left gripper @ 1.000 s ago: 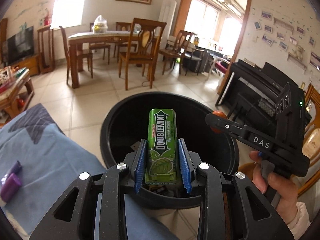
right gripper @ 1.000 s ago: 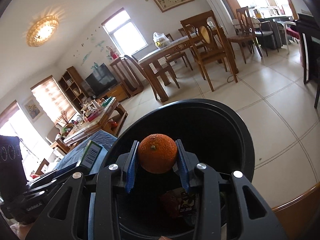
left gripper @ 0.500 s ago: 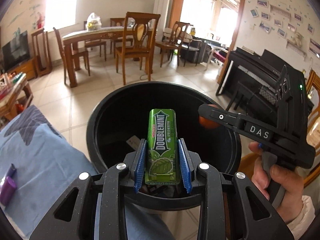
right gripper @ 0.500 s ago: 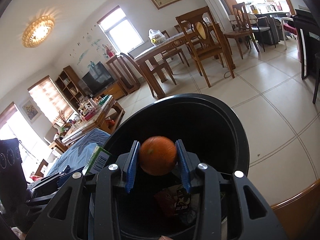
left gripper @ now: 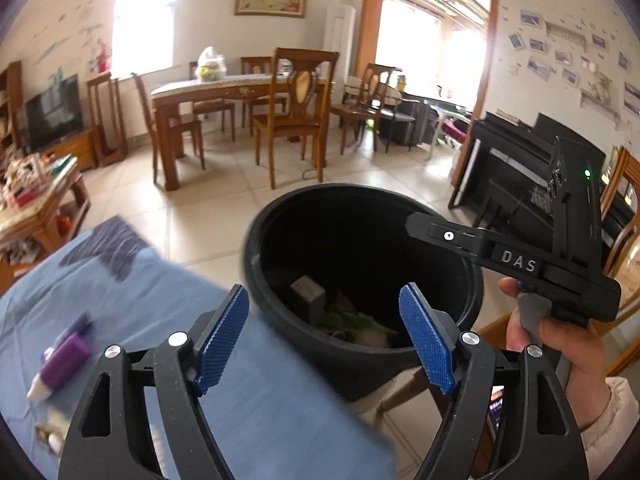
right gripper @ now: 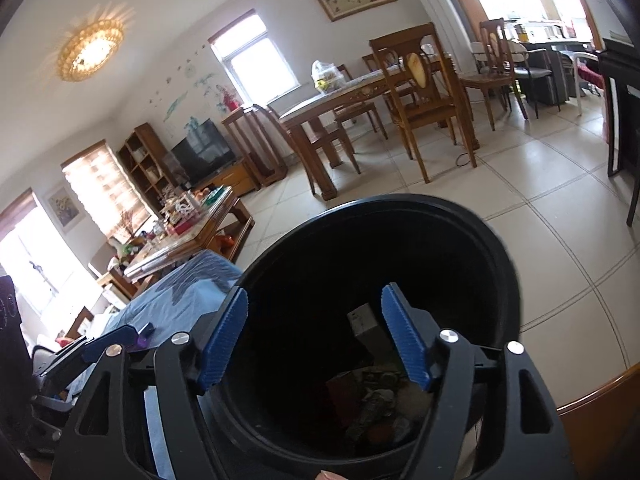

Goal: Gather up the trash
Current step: 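Grasp the purple-and-white spray bottle with the left gripper while the right grasps the purple tube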

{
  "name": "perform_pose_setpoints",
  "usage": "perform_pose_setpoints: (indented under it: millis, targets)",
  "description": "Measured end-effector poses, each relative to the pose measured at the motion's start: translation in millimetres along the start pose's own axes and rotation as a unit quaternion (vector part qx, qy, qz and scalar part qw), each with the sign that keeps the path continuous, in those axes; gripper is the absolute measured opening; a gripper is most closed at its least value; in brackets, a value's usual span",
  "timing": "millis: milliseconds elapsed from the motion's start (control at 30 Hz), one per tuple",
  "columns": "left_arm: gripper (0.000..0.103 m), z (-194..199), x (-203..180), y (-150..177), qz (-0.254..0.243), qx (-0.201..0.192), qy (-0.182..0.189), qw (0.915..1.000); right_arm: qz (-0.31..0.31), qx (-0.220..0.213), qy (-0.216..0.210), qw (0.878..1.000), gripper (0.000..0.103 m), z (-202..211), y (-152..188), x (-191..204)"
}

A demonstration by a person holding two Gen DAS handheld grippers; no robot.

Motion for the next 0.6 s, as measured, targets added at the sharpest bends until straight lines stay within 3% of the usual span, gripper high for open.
perform_pose_setpoints:
  millis: [233,333,467,600]
  targets:
    - [0.077,43,87,18,0.051,0.002,-0.055,0.9972,0.043,0.033,-0.031,0.998,0.07,-16,19,50]
    - [0.077,56,131,28,0.042,0.015,-0.106,0.9934,0.062,0.049,-0.052,0.995,0.07,-24,28,76]
    - [0.073,55,181,46,0.016,0.065,-0.162,0.9845,0.088,0.071,-0.076,0.991,0.07,-35,39,107]
    - [0.065,44,207,61,-0.008,0.111,-0.147,0.9828,0.129,0.094,-0.098,0.982,0.07,-45,53,141]
Point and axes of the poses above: each gripper's, at about its wrist camera, not at the fingertips, and z roughly against the way its jaws point, x to its left, y to its underside, the point moved 4 cm from there along -z, roughly the way its jaws point, and after that the axes turned 7 degrees about -x, right-handed, at the moved point
